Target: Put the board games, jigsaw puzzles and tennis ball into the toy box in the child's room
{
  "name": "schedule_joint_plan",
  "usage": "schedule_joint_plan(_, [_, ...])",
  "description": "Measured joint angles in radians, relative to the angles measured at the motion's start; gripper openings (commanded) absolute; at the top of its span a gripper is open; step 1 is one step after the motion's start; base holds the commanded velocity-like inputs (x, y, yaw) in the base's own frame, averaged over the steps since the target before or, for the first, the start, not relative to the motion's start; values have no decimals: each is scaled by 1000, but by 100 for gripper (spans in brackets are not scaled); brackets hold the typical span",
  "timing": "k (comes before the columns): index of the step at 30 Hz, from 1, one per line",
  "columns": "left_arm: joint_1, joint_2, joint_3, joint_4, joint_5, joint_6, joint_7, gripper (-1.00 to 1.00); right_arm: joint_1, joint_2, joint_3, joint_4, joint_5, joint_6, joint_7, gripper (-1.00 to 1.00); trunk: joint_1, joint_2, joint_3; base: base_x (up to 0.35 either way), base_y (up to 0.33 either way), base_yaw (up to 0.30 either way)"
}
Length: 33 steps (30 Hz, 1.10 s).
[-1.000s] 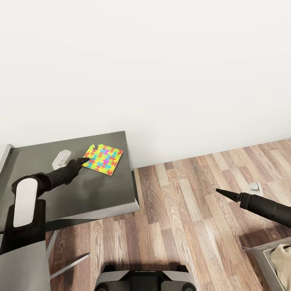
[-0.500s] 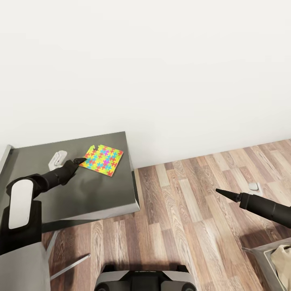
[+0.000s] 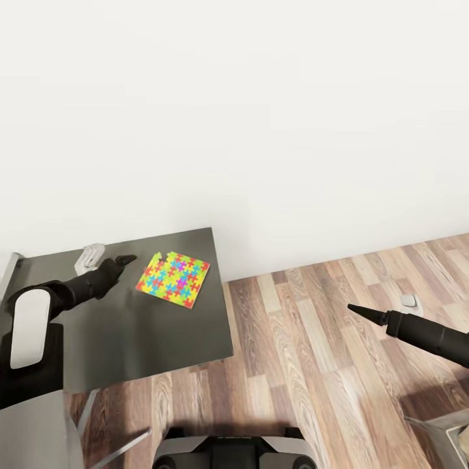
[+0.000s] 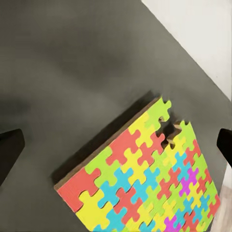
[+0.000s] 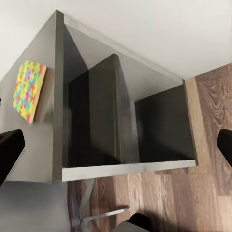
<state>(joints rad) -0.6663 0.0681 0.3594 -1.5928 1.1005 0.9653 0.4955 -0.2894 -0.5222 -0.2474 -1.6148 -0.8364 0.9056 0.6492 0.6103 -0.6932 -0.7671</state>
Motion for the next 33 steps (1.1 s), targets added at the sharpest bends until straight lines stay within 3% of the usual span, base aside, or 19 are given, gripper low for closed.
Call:
schedule_joint_plan(11, [1, 6, 2, 4, -1, -1, -2, 100, 0, -2, 0, 0, 0, 0, 0, 100, 0, 0, 0, 150, 109, 0])
schedule_joint_plan(33, [4, 4, -8, 14, -10, -6, 1, 100, 0, -2, 0, 0, 0, 0, 0, 100, 0, 0, 0, 19, 14, 0])
